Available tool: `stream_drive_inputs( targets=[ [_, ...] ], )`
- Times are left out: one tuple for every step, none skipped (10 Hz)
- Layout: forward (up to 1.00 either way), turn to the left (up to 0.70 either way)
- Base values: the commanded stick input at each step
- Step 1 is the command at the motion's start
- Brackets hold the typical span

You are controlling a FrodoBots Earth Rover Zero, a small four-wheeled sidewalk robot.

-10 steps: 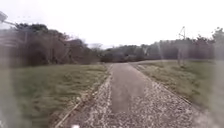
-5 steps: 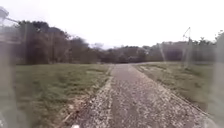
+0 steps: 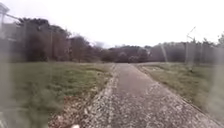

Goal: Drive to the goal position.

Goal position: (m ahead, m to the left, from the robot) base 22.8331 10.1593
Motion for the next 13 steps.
stream_drive_inputs(
  targets=[
    [0.7,0.0],
    [0.7,0.0],
    [0.7,-0.01],
    [0.7,-0.06],
    [0.7,-0.31],
    [0.7,-0.31],
    [0.7,-0.15],
    [0.7,-0.04],
    [0.7,-0.01],
    [0.7,0.0],
    [0.7,0.0],
    [0.7,0.0],
    [0.7,0.0]
  ],
)
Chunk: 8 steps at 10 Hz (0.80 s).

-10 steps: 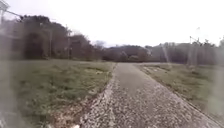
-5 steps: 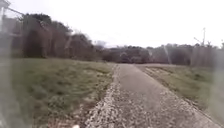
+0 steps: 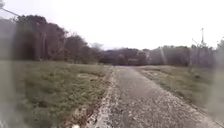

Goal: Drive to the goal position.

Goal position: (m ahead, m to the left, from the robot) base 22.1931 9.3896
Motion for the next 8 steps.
stream_drive_inputs(
  targets=[
    [0.7,0.0],
    [0.7,0.0],
    [0.7,0.0],
    [0.7,0.0],
    [0.7,0.0],
    [0.7,-0.33],
    [0.7,-0.33],
    [0.7,-0.33]
  ],
)
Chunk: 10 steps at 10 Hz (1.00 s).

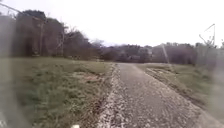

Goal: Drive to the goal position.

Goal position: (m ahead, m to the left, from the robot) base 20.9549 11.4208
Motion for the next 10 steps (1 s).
stream_drive_inputs(
  targets=[
    [0.7,-0.32],
    [0.7,-0.3],
    [0.7,-0.29],
    [0.7,-0.22],
    [0.7,-0.03],
    [0.7,0.0],
    [0.7,0.0],
    [0.7,0.0],
    [0.7,0.0],
    [0.7,0.0]
  ],
)
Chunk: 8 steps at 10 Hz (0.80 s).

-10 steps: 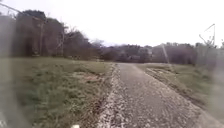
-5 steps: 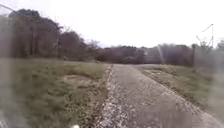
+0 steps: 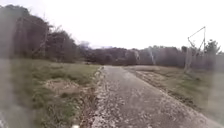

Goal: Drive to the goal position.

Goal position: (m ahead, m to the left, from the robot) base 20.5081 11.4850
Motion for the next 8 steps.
stream_drive_inputs(
  targets=[
    [0.7,0.0],
    [0.7,0.0],
    [0.7,0.0],
    [0.7,0.0],
    [0.7,0.0],
    [0.7,0.0],
    [0.7,-0.34],
    [0.7,-0.34]
  ],
)
